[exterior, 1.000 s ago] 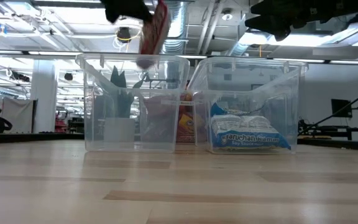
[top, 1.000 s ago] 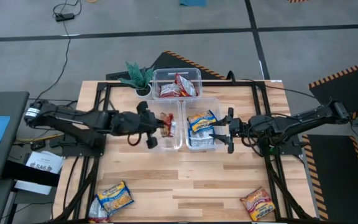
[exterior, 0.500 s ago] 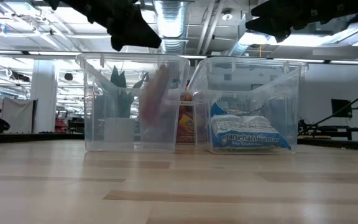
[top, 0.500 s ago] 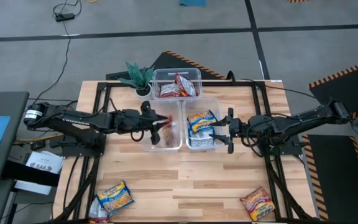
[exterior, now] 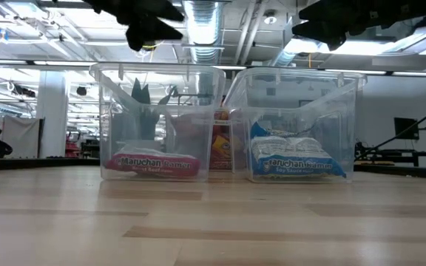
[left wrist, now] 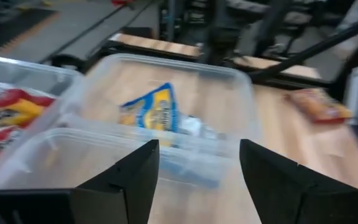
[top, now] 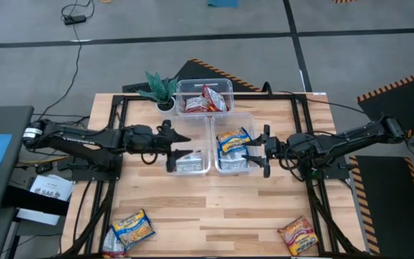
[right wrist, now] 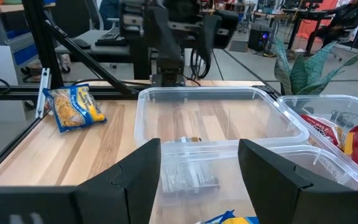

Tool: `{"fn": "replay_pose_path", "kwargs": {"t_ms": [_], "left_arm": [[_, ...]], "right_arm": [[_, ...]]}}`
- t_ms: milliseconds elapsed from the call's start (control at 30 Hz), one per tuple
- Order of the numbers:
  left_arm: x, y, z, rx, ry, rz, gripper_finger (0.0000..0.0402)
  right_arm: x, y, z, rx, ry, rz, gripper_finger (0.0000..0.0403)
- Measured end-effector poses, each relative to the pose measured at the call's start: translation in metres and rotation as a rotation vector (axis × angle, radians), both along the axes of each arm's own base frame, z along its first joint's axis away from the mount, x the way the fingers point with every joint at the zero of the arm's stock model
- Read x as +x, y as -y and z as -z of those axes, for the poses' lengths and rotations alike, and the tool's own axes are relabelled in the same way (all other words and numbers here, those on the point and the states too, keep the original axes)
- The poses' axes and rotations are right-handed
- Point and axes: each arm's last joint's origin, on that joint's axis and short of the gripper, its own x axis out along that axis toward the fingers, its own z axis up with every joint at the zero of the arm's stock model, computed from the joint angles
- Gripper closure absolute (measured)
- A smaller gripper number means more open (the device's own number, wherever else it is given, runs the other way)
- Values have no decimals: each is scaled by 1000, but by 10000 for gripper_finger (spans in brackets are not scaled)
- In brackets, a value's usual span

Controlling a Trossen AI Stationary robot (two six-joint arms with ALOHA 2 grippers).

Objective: Sort Maruchan noodles
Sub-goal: Put the red noodle pack into the bottom left transparent bin

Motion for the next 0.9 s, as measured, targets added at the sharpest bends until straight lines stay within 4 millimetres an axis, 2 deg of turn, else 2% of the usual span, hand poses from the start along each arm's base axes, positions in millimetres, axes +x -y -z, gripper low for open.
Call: {"fn": "replay_pose_path", "kwargs": {"t_ms": [133,267,367,500,600,700,800,900], "left_arm": [[-10,12,-7,-44,16,67,191],[-13,31,-8,-17,23,117,191],[-14,43,-8,55,17,98,191],[-17,50,-3,124,25,6,191],[-21,48,9,132,46,-15,191],[-28,43,21,125,115,-31,191],[-36,36,30,104,188,-48,191],[-45,31,28,60,235,-53,191]], "right_arm": [[0,0,0,26,2,3,164],[0,0,-1,113,20,13,164],[1,0,-4,172,31,19,164],[1,-6,-15,261,21,-37,164],[-3,-19,-21,306,-131,-124,164],[-8,-33,-26,392,-350,-121,164],[-15,-51,-23,484,-584,-77,164],[-20,-71,-11,602,-823,-29,164]]}}
